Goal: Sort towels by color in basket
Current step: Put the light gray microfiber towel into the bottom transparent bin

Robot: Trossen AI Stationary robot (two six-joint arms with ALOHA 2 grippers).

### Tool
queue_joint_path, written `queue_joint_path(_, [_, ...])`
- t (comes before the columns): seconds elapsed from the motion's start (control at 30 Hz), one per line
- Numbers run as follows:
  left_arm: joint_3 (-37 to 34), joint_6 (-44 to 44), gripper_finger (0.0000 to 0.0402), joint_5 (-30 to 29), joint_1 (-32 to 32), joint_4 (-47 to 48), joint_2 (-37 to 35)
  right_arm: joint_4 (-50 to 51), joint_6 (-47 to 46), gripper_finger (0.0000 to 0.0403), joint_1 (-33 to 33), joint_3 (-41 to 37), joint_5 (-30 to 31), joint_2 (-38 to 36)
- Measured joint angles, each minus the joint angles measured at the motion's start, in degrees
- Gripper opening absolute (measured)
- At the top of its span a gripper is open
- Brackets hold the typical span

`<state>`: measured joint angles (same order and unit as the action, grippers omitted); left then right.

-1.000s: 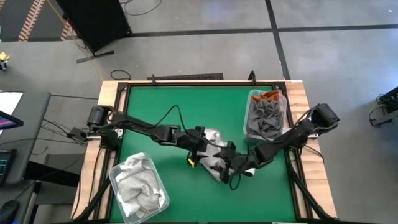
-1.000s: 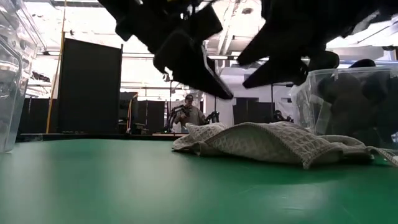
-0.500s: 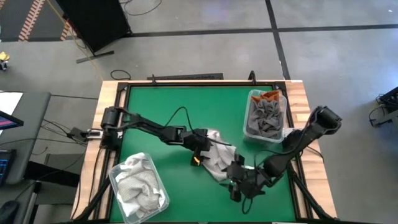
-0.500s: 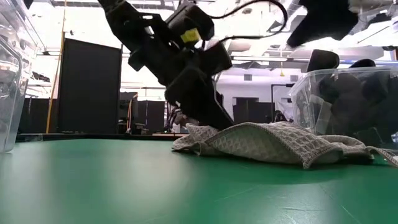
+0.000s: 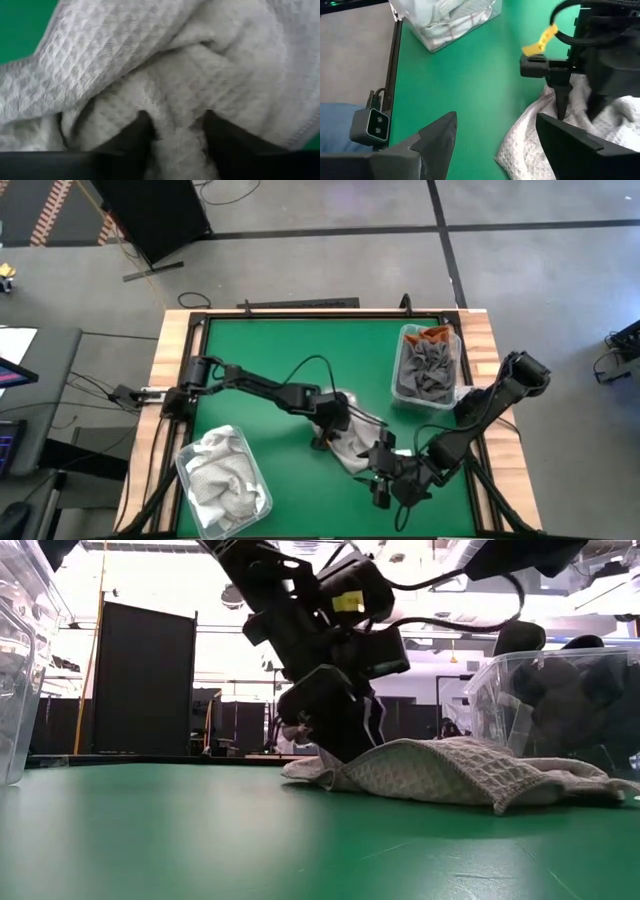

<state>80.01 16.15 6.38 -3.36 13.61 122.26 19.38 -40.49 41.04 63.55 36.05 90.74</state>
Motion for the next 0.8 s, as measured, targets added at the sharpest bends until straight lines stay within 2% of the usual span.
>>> queue_joint_path(0.13, [2.7,3.8,0.0042,-0.1,-0.9,4.3,0.1,0.3,-0.6,0.0301,0.7,0.0,0.1,0.0])
queue_joint_path(0.17, [3.3,4.4,0.0025,-0.2,-1.1,5.4,0.2,0.7,-1.0,0.0301,0.9,0.0,0.1,0.0])
queue_joint_path(0.27, [6.1,5.8,0.0018,-0.8,-1.5,9.8,0.4,2.4,-3.0,0.0301,1.7,0.0,0.1,0.0])
queue_joint_path(0.47, [14.2,6.6,0.0012,-5.6,-3.7,25.6,-0.2,5.0,-6.4,0.0301,4.0,0.0,1.4,0.0])
queue_joint_path(0.63, [18.8,6.3,0.0012,-11.1,-7.2,35.7,-6.8,7.1,-8.5,0.0301,6.4,0.0,4.0,0.0])
queue_joint_path(0.8, [23.0,1.4,0.0011,-15.4,-10.7,44.6,-15.4,10.1,-10.2,0.0301,7.9,0.0,6.7,0.0])
